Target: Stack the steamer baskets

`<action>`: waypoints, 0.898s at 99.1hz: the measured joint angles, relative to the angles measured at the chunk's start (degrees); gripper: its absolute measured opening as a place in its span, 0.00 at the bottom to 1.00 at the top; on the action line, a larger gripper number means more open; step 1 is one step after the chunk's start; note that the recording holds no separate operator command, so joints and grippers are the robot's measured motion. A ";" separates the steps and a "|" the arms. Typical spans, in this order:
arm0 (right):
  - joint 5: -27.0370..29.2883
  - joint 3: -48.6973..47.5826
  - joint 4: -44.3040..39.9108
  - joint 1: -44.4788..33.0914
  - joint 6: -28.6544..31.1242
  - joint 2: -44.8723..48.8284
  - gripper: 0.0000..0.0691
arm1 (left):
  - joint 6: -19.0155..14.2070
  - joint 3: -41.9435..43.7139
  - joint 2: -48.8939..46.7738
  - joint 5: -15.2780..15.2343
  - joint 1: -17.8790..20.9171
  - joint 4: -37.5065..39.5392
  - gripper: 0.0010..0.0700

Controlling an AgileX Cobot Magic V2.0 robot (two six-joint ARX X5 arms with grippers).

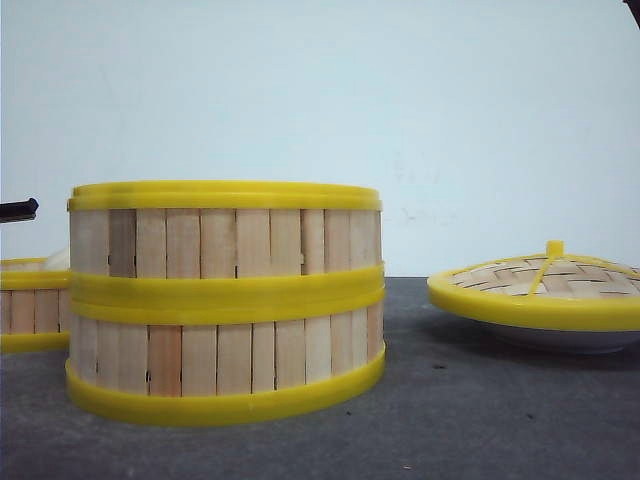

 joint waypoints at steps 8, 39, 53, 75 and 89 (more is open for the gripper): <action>0.00 -0.15 -0.13 0.00 0.00 -0.07 0.55 | 0.00 0.68 0.00 0.00 0.02 -0.85 0.03; -1.90 -0.15 0.22 0.00 0.00 -0.07 0.55 | 3.08 15.21 0.00 0.22 0.44 -13.11 0.03; -3.08 -0.15 0.83 0.00 -0.09 -0.07 0.55 | 4.28 22.21 -0.68 0.48 0.50 -18.32 0.03; -3.98 -0.15 2.67 0.00 -0.46 -0.07 0.55 | 4.94 28.81 -6.47 8.68 0.15 -27.45 0.03; -5.88 -0.15 4.46 0.00 -0.52 -0.07 0.55 | 5.84 28.87 -10.73 11.34 -2.05 -31.32 0.03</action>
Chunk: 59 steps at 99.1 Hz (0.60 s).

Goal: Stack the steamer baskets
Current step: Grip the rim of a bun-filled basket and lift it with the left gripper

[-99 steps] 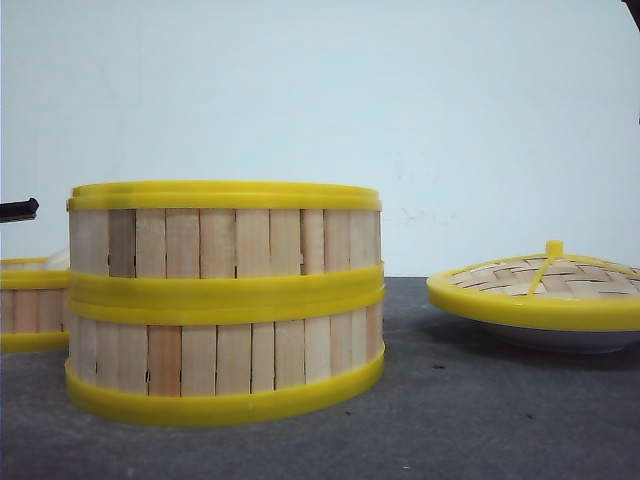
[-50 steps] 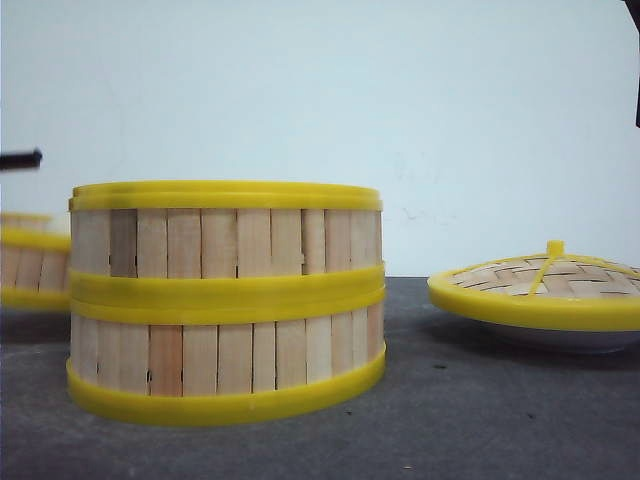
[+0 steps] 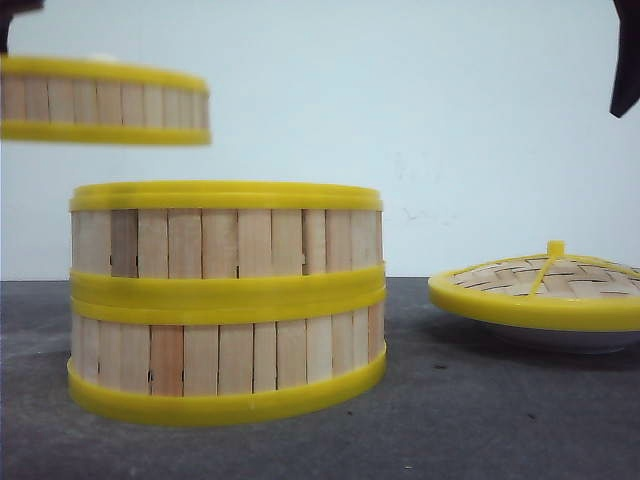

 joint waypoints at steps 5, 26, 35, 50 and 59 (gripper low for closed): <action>-0.13 0.00 0.42 0.00 0.00 0.00 0.55 | 0.74 0.00 -0.85 0.04 -1.11 -1.66 0.03; -0.35 0.00 0.74 0.00 -0.81 0.00 0.55 | 2.38 -0.02 -3.50 -0.02 -6.67 -4.66 0.03; -0.35 0.00 0.92 0.00 -1.27 0.00 0.55 | 2.38 -0.02 -5.42 -0.02 -9.57 -5.27 0.03; -0.35 0.00 1.64 0.00 -1.51 0.00 0.55 | 2.91 -1.99 -8.52 0.02 -14.84 -5.09 0.03; -0.35 0.00 1.68 0.00 -1.51 0.00 0.55 | 2.91 -4.90 -9.81 0.04 -17.62 -4.61 0.03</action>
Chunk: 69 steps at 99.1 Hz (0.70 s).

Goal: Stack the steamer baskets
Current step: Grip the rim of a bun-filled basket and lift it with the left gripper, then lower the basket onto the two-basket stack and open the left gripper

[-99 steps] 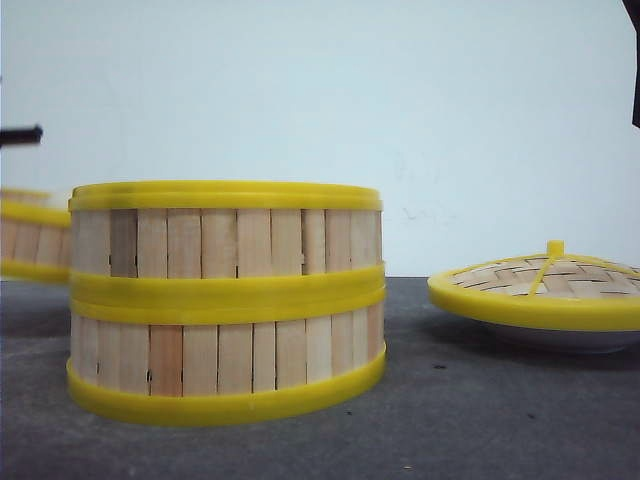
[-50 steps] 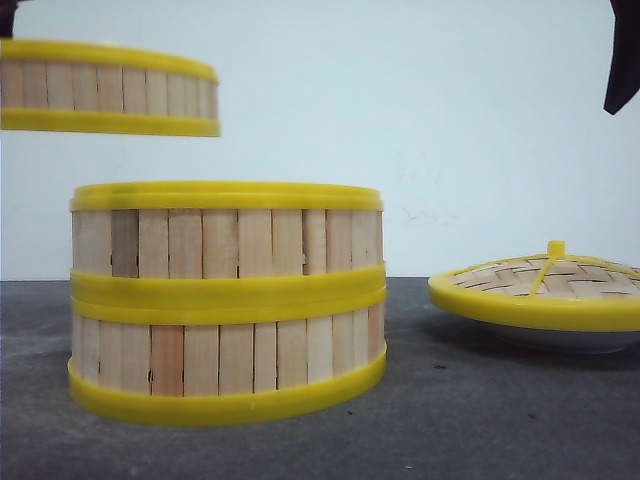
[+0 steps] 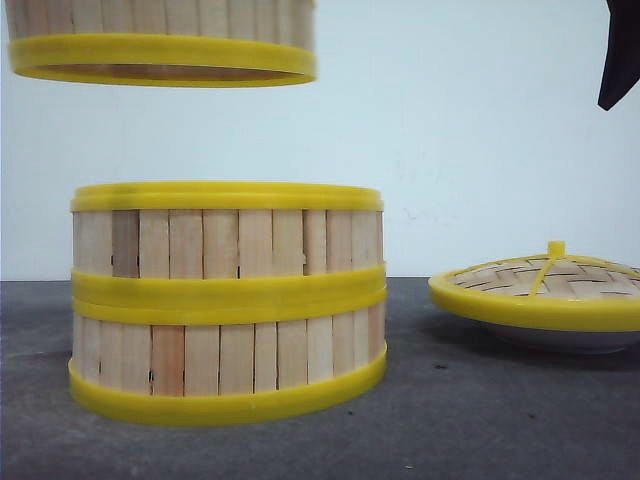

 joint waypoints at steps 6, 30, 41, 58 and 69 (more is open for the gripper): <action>0.00 0.00 0.00 0.00 0.00 0.00 0.55 | 0.07 -1.68 -0.09 -0.04 -1.64 0.15 0.03; 0.00 0.00 0.22 0.00 0.00 0.00 0.55 | 0.20 -6.75 0.17 -0.15 -7.48 4.83 0.03; -0.02 0.00 0.24 0.00 0.00 0.00 0.55 | -0.20 -8.24 0.31 -0.39 -8.72 5.62 0.03; -0.02 0.00 0.24 0.00 0.00 0.00 0.55 | -0.26 -8.26 0.96 -2.03 -8.39 6.25 0.03; -0.02 0.00 0.24 0.00 0.00 0.00 0.55 | -0.68 -8.26 1.99 -2.43 -8.44 6.99 0.03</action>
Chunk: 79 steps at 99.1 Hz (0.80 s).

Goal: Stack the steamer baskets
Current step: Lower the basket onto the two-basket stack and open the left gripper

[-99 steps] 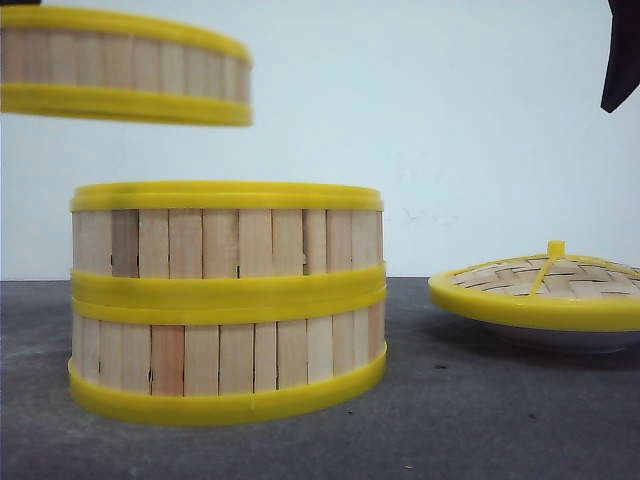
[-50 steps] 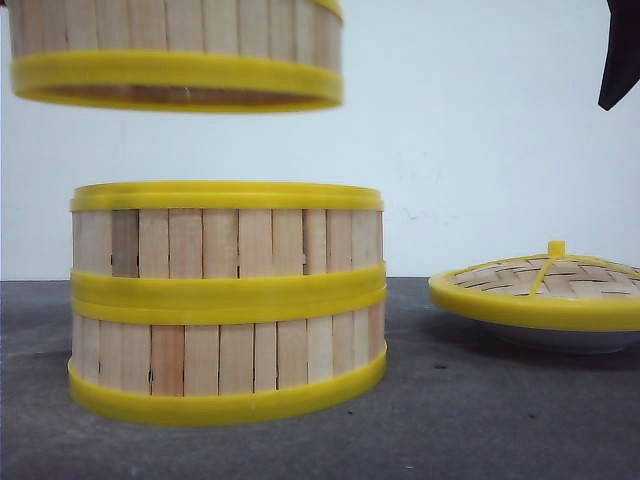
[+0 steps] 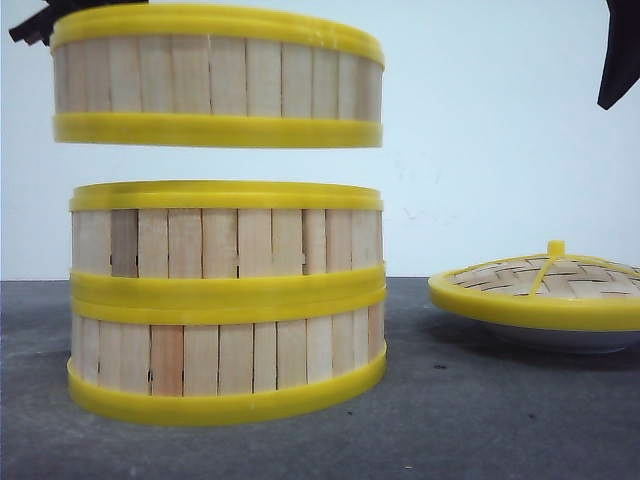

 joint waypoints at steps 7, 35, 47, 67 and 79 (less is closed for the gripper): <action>0.00 0.00 0.00 0.00 -0.02 0.00 0.55 | -0.02 0.00 0.68 0.04 -0.04 -0.07 0.03; 0.00 0.00 0.00 0.00 0.00 0.00 0.55 | -0.02 0.00 5.27 0.02 -0.17 0.17 0.03; 0.00 0.00 0.00 0.00 0.00 0.00 0.55 | -0.04 0.00 6.84 0.13 -0.17 0.87 0.03; 0.02 0.00 0.00 0.00 0.00 0.00 0.55 | 0.00 0.00 7.56 -0.26 -0.17 2.38 0.03; 0.02 0.00 0.00 0.00 0.00 0.00 0.55 | 0.04 0.00 7.56 -0.77 -0.15 2.40 0.03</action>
